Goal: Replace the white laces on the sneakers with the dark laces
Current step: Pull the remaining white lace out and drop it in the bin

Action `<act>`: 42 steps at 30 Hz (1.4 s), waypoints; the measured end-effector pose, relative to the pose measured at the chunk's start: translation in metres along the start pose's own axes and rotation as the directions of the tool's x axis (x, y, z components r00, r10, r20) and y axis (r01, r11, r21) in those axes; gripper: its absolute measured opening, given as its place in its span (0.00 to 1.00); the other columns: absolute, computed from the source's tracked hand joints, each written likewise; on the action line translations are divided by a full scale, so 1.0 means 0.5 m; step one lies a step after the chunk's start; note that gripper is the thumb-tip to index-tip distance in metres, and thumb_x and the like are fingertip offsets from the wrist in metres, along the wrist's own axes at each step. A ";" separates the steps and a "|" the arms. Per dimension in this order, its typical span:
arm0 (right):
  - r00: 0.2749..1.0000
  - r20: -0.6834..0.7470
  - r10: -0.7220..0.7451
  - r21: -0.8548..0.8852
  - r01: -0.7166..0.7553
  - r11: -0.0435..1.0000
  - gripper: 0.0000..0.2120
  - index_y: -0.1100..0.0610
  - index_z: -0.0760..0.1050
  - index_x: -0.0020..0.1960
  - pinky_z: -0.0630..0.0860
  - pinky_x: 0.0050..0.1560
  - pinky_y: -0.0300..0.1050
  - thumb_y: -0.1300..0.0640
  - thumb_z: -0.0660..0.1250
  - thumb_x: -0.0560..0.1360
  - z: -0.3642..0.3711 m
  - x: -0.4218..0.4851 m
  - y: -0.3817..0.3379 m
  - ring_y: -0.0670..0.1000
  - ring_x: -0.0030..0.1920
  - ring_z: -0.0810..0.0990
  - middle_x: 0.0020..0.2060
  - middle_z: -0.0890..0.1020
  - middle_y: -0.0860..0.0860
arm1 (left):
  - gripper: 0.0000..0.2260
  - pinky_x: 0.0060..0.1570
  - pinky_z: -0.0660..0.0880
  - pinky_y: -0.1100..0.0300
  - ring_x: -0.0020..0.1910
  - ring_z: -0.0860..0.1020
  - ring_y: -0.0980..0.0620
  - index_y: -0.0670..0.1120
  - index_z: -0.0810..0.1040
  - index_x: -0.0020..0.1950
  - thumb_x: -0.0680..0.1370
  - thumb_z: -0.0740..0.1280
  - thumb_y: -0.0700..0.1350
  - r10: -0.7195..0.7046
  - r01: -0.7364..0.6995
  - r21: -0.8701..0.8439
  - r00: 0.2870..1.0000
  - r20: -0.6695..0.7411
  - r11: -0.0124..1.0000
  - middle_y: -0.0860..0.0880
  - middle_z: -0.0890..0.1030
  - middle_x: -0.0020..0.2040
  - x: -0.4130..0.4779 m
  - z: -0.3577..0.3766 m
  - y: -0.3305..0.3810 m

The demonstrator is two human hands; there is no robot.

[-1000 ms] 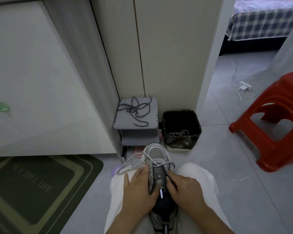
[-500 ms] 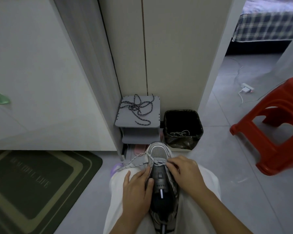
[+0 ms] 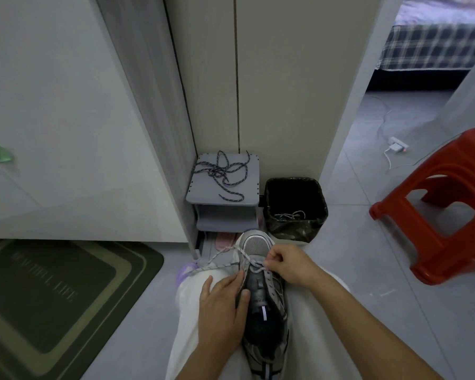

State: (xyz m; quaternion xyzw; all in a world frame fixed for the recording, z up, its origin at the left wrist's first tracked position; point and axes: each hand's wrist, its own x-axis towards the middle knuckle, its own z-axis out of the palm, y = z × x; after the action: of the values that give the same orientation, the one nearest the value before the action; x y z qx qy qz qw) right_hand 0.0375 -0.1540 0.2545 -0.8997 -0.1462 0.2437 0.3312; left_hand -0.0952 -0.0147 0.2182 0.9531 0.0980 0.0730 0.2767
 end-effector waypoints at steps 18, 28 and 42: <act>0.993 0.008 -0.114 -0.149 0.114 0.982 0.01 0.53 0.77 0.45 0.74 0.45 0.41 0.57 0.68 0.73 -0.077 0.005 -0.047 0.47 0.43 0.78 0.38 0.79 0.45 | 0.30 0.69 0.41 0.65 0.65 0.67 0.63 0.57 0.66 0.71 0.74 0.40 0.60 -0.030 0.029 0.027 0.999 0.032 0.999 0.59 0.74 0.66 0.006 -0.012 0.008; 0.977 -0.023 -0.210 -0.139 0.205 0.969 0.08 0.51 0.69 0.40 0.71 0.43 0.42 0.56 0.64 0.76 -0.021 -0.008 0.000 0.45 0.37 0.72 0.34 0.73 0.44 | 0.29 0.70 0.43 0.63 0.65 0.67 0.62 0.58 0.65 0.72 0.74 0.41 0.60 -0.029 0.028 0.025 0.999 0.042 0.999 0.59 0.73 0.66 0.005 -0.008 0.010; 0.994 -0.091 -0.065 0.223 0.083 0.971 0.09 0.56 0.77 0.41 0.73 0.39 0.40 0.55 0.75 0.68 -0.014 0.002 0.028 0.45 0.33 0.74 0.32 0.77 0.48 | 0.30 0.71 0.43 0.62 0.66 0.67 0.63 0.57 0.66 0.72 0.74 0.41 0.60 -0.028 0.027 0.032 0.999 0.037 0.999 0.58 0.73 0.66 0.007 -0.012 0.006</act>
State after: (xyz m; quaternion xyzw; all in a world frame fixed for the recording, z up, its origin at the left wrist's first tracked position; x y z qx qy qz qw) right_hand 0.0433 -0.1675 0.2496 -0.8594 -0.1371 0.2088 0.4461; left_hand -0.0925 -0.0136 0.2251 0.9571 0.1071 0.0498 0.2646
